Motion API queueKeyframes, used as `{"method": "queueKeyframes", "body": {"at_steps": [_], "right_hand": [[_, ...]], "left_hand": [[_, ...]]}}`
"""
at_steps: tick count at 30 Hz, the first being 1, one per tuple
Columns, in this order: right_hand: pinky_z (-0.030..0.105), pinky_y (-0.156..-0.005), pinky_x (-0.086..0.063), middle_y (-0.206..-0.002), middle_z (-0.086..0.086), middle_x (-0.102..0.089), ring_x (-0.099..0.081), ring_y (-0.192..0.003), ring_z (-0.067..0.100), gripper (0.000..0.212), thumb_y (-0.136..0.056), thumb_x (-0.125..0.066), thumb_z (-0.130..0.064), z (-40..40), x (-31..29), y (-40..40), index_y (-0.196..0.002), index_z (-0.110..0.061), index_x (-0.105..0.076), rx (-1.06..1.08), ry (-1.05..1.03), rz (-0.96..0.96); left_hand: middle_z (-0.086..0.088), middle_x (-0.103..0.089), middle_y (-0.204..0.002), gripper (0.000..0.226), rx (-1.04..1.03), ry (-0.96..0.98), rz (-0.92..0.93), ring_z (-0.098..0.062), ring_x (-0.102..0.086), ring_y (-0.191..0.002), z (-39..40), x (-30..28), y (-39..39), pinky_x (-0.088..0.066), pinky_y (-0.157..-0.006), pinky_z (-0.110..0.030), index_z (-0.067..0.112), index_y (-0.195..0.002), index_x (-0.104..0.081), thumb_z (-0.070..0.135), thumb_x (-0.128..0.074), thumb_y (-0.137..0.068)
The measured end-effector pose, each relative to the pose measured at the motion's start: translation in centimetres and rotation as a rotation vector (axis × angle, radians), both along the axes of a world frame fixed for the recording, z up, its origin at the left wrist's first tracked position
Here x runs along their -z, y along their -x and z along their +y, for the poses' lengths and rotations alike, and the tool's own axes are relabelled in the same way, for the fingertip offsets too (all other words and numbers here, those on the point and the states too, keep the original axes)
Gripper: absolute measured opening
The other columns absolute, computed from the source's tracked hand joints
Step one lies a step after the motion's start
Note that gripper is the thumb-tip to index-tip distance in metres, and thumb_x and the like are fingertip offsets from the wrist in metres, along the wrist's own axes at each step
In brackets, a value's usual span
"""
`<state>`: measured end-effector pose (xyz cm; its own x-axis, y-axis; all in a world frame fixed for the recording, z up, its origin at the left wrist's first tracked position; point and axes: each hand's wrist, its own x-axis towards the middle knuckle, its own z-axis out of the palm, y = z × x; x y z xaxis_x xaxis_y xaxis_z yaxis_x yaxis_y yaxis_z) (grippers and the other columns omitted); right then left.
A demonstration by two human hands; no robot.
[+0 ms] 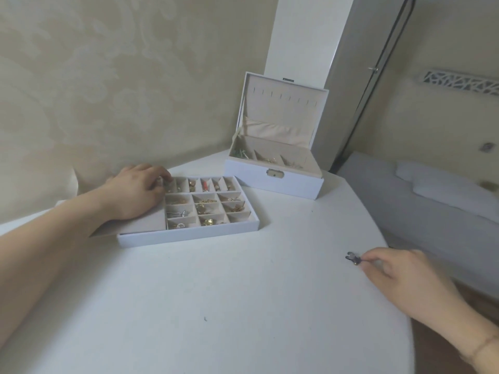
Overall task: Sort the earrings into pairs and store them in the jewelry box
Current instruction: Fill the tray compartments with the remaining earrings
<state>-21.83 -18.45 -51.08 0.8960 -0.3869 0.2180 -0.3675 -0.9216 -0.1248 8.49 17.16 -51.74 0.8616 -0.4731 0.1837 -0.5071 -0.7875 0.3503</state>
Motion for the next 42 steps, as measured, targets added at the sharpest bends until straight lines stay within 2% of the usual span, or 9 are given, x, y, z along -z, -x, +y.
{"method": "queueKeyframes", "body": {"at_steps": [4, 11, 14, 28, 32, 35, 37, 40, 42], "right_hand": [[0.026, -0.045, -0.024, -0.045, -0.005, -0.034, -0.026, -0.043, 0.007, 0.014, -0.087, -0.065, -0.023, 1.9, -0.5, -3.1, -0.073, -0.027, -0.064, -0.161, -0.272, -0.134], [0.03, -0.053, -0.037, -0.047, -0.011, -0.045, -0.041, -0.049, 0.01, 0.013, -0.089, -0.06, -0.031, 8.2, -0.8, -12.5, -0.077, -0.032, -0.061, -0.384, -0.28, -0.191], [0.03, -0.053, -0.034, -0.045, -0.009, -0.04, -0.037, -0.046, 0.009, 0.012, -0.088, -0.063, -0.031, 8.6, 0.3, -14.6, -0.077, -0.033, -0.065, -0.422, -0.334, -0.216], [0.019, -0.046, -0.02, -0.043, -0.008, -0.026, -0.024, -0.044, 0.009, 0.013, -0.09, -0.065, -0.025, 9.5, 1.8, -15.3, -0.083, -0.033, -0.073, -0.454, -0.507, -0.329], [0.027, -0.049, -0.028, -0.042, -0.007, -0.036, -0.032, -0.043, 0.011, 0.012, -0.091, -0.059, -0.031, 8.6, 1.9, -14.9, -0.088, -0.036, -0.07, -0.353, -0.419, -0.418], [0.031, -0.054, -0.043, -0.05, -0.005, -0.052, -0.046, -0.049, 0.012, 0.022, -0.091, -0.05, -0.045, 8.1, 2.2, -14.5, -0.085, -0.033, -0.068, -0.291, -0.334, -0.315], [0.029, -0.053, -0.04, -0.051, -0.001, -0.048, -0.045, -0.053, 0.016, 0.037, -0.09, -0.041, -0.053, 8.2, 2.2, -14.3, -0.077, -0.023, -0.06, -0.296, -0.263, -0.234], [0.028, -0.05, -0.037, -0.051, 0.0, -0.041, -0.041, -0.052, 0.016, 0.04, -0.091, -0.039, -0.053, 8.9, 2.1, -14.0, -0.079, -0.02, -0.059, -0.279, -0.172, -0.177], [0.028, -0.053, -0.043, -0.055, 0.005, -0.05, -0.049, -0.057, 0.021, 0.04, -0.092, -0.042, -0.05, 9.1, 2.1, -13.9, -0.08, -0.019, -0.063, -0.256, -0.175, -0.159]], "left_hand": [[-0.006, -0.054, -0.123, 0.047, -0.007, -0.008, 0.014, -0.033, -0.043, -0.121, -0.2, -0.3, 0.5, -0.038, -0.102, -0.05, 0.031, -0.121, -0.055, 0.039, -0.031, -0.081], [-0.001, -0.053, -0.122, 0.041, -0.015, -0.003, 0.025, -0.029, -0.042, -0.12, -0.1, -0.4, 0.8, -0.038, -0.102, -0.05, 0.033, -0.121, -0.053, 0.037, -0.033, -0.085], [0.0, -0.052, -0.123, 0.053, -0.01, -0.007, 0.032, -0.028, -0.041, -0.12, -0.2, -0.5, 1.1, -0.037, -0.102, -0.049, 0.034, -0.121, -0.052, 0.041, -0.026, -0.074], [0.0, -0.051, -0.125, 0.034, -0.02, -0.032, -0.014, -0.028, -0.04, -0.121, -0.2, -0.3, 1.0, -0.038, -0.1, -0.046, 0.032, -0.124, -0.051, 0.025, -0.04, -0.093], [-0.003, -0.051, -0.121, 0.036, 0.013, -0.103, -0.022, -0.03, -0.045, -0.118, 0.4, -0.8, 0.9, -0.039, -0.101, -0.042, 0.03, -0.125, -0.05, 0.033, -0.036, -0.091], [-0.008, -0.055, -0.117, 0.029, -0.021, -0.178, 0.036, -0.03, -0.053, -0.109, 1.4, -3.2, 0.8, -0.041, -0.093, -0.033, 0.021, -0.122, -0.053, 0.034, -0.045, -0.097], [-0.004, -0.06, -0.114, 0.029, -0.066, -0.189, 0.132, -0.026, -0.055, -0.103, 2.2, -5.1, 1.1, -0.044, -0.091, -0.033, 0.025, -0.115, -0.055, 0.045, -0.043, -0.097], [0.003, -0.056, -0.109, 0.038, -0.115, -0.443, 0.214, -0.023, -0.054, -0.101, 3.6, -6.7, 1.6, -0.042, -0.097, -0.037, 0.033, -0.107, -0.051, 0.064, -0.031, -0.094], [0.001, -0.056, -0.1, 0.044, -0.126, -0.531, 0.322, -0.022, -0.056, -0.085, 4.3, -7.2, 1.9, -0.044, -0.089, -0.034, 0.03, -0.1, -0.051, 0.067, -0.028, -0.093]]}}
